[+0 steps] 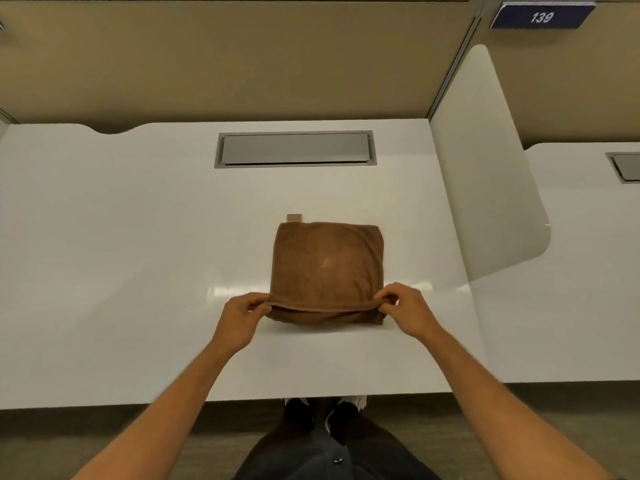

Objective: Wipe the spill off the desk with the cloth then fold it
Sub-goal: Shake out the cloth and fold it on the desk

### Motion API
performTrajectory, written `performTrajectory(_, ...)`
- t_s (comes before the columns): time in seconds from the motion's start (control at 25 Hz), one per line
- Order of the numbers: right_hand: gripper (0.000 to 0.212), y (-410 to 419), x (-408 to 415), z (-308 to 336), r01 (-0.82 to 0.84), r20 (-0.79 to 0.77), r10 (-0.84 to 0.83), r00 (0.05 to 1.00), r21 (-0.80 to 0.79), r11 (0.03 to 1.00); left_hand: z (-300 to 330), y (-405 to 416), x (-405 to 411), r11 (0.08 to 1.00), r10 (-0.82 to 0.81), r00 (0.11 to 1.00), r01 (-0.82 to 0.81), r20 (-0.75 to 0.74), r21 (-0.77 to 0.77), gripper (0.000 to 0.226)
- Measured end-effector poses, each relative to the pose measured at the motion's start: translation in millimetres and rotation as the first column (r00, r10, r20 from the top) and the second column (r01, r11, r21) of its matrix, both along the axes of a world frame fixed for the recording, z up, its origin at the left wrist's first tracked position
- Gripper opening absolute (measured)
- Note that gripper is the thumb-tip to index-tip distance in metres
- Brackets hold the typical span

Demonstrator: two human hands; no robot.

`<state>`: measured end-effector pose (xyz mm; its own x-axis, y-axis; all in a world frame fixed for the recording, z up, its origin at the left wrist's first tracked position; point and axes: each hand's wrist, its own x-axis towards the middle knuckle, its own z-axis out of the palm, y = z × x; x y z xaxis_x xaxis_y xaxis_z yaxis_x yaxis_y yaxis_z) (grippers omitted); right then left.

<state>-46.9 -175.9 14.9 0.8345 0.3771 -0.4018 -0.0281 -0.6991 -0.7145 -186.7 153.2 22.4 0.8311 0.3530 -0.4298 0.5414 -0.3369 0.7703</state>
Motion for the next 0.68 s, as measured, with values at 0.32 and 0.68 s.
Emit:
performTrajectory(0.32, 0.018, 58, 132, -19, 0.193, 0.103, -0.191, 0.976, -0.005, 0.981, -29, 36, 150, 0.996, 0.069, 0.991, -0.076, 0.113, 0.054, 0.022)
performTrajectory(0.68, 0.035, 49, 84, -77, 0.280, 0.247, -0.267, 0.931, -0.015, 0.960, -74, 35, 143, 0.962, -0.092, 0.982, 0.045, 0.166, 0.271, 0.030)
